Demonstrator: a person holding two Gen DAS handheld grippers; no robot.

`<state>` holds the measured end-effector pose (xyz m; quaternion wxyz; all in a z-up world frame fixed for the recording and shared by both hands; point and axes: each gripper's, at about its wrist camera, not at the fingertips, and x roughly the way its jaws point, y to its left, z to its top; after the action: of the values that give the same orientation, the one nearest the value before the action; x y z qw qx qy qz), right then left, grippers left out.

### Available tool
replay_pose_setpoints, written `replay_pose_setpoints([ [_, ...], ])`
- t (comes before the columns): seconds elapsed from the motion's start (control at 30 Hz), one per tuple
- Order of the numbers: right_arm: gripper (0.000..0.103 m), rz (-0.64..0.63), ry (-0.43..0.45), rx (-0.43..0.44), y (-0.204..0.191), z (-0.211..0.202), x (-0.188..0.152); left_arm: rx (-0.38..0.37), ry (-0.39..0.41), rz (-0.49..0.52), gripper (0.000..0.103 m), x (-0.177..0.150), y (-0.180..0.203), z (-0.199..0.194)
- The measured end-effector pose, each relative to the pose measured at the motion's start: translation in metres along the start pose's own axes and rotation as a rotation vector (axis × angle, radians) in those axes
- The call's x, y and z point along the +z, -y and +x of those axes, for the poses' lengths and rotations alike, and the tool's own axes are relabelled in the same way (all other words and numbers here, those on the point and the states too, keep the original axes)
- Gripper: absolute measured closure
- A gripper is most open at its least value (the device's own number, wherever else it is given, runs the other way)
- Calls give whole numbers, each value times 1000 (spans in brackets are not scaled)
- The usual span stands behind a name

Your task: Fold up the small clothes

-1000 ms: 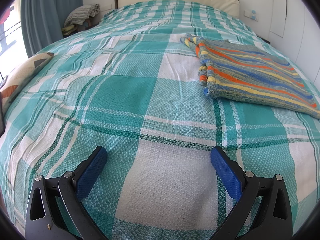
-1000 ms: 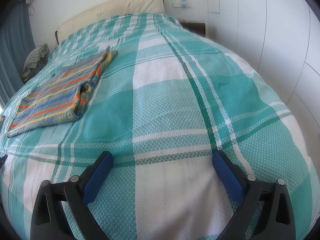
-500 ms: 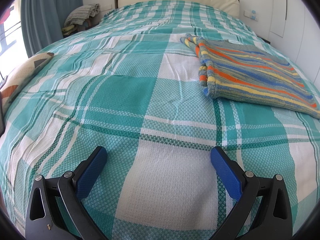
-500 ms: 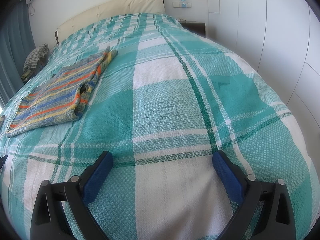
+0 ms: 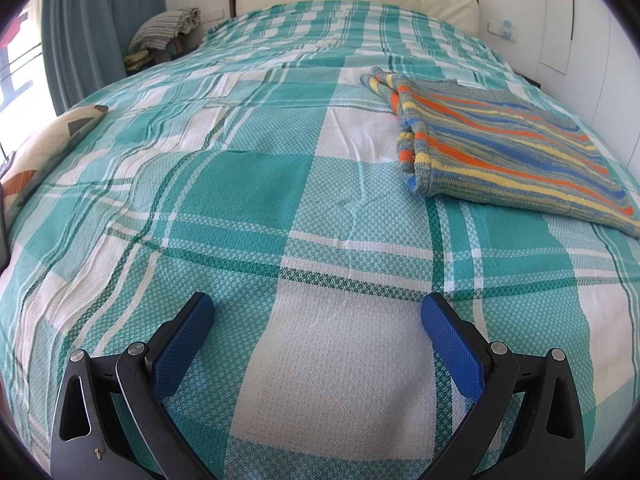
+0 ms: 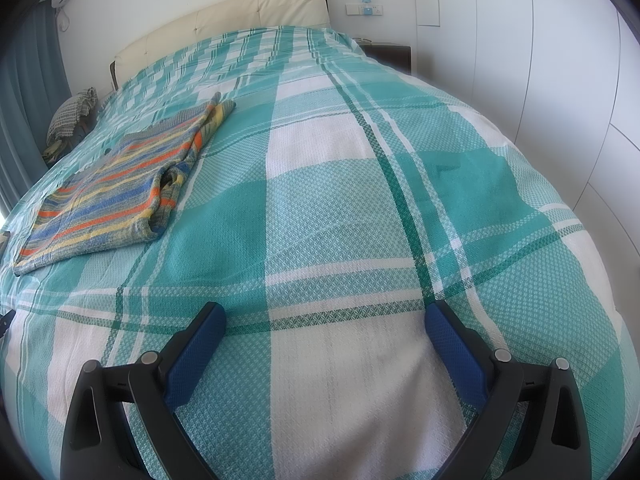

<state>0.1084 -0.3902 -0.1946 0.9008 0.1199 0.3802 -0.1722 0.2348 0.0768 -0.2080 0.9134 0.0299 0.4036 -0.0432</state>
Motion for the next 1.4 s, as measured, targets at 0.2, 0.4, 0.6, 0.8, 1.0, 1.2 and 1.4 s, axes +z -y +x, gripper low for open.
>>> replay_pose_setpoints([
  [0.2, 4, 0, 0, 0, 0, 0, 0, 0, 0, 0, 0, 0, 0, 0],
  [0.4, 4, 0, 0, 0, 0, 0, 0, 0, 0, 0, 0, 0, 0, 0],
  [0.6, 4, 1, 0, 1, 0, 0, 0, 0, 0, 0, 0, 0, 0, 0],
  [0.8, 4, 0, 0, 0, 0, 0, 0, 0, 0, 0, 0, 0, 0, 0],
  [1.0, 4, 3, 2, 4, 0, 0, 0, 2, 0, 2, 0, 0, 1, 0],
  [1.2, 3, 5, 4, 9, 0, 0, 0, 4, -38, 8, 1, 12, 0, -4],
  [1.4, 3, 7, 5, 16, 0, -1, 0, -11, 18, -18, 1, 82, -24, 3],
])
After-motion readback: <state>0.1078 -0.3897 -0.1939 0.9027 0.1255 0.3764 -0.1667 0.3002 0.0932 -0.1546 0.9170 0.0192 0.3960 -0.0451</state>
